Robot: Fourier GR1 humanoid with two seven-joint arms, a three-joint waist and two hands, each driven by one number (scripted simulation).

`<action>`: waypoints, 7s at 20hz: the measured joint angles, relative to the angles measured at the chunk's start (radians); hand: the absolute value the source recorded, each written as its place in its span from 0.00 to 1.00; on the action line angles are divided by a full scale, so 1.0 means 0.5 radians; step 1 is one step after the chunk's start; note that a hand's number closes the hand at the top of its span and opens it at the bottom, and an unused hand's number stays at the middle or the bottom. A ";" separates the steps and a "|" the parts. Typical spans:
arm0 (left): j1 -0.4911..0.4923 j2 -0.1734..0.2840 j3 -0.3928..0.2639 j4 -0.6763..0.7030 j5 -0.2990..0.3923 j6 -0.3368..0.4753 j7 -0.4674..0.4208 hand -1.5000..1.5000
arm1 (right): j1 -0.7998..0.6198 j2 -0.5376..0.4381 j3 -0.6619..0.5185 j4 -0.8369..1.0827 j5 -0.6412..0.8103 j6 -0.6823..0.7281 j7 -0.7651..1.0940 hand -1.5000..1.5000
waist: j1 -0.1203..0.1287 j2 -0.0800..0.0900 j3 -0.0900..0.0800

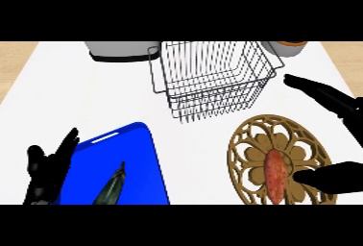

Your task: Pick the sweet potato from the placemat and place it in the basket

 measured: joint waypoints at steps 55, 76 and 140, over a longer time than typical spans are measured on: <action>0.051 -0.162 0.094 -0.043 -0.175 -0.144 0.111 0.50 | 0.496 0.062 -0.024 0.095 0.524 0.867 -0.153 0.00 | 0.068 0.020 0.011; 0.066 -0.227 0.174 -0.034 -0.219 -0.240 0.099 0.50 | 0.496 0.348 0.219 0.506 1.103 0.713 -0.379 0.00 | 0.069 0.020 0.011; 0.068 -0.318 0.294 -0.067 -0.365 -0.332 0.187 0.50 | -1.069 1.493 0.847 0.326 1.672 -0.825 1.495 1.00 | 0.112 0.020 0.002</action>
